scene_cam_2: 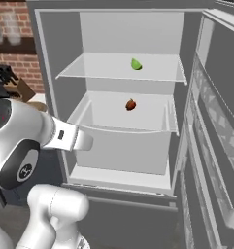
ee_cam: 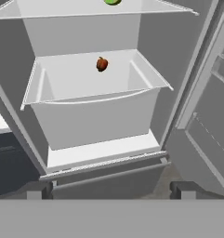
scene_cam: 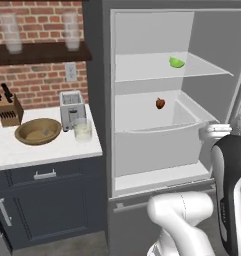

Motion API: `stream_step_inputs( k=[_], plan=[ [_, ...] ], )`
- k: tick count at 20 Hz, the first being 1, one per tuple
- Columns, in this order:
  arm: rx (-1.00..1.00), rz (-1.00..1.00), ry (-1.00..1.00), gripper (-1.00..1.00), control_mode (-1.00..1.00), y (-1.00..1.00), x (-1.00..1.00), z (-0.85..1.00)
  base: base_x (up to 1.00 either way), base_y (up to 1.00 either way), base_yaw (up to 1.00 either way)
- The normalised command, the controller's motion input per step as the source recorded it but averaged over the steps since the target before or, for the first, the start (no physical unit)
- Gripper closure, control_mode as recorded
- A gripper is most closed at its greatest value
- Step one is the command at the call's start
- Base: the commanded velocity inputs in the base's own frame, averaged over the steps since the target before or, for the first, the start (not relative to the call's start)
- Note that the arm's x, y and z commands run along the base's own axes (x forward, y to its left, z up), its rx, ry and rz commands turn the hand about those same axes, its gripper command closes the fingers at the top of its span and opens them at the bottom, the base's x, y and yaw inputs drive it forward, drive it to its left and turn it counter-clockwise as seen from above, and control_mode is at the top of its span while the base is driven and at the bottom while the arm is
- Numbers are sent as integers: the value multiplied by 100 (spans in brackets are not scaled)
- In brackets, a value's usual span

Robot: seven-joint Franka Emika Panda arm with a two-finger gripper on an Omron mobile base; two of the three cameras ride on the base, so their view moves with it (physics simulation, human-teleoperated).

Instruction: Grab a lemon wedge from the fridge and one ice cube from the ice bowl, and put them in the glass of lemonade.

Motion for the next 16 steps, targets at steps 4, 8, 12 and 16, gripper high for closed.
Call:
stream_step_inputs(
  k=[4, 8, 12, 16],
  plan=[
    [0, 0, 0, -100, 100, 0, 0, 0, 37, -13, 0],
    [0, 0, 0, -100, -100, -7, -11, 19, 0, -9, 0],
    [-2, 0, -7, -100, -100, -9, -22, 69, 0, 0, 0],
    [-12, 0, -6, -100, -100, -3, 0, 92, 0, 0, 0]
  ],
)
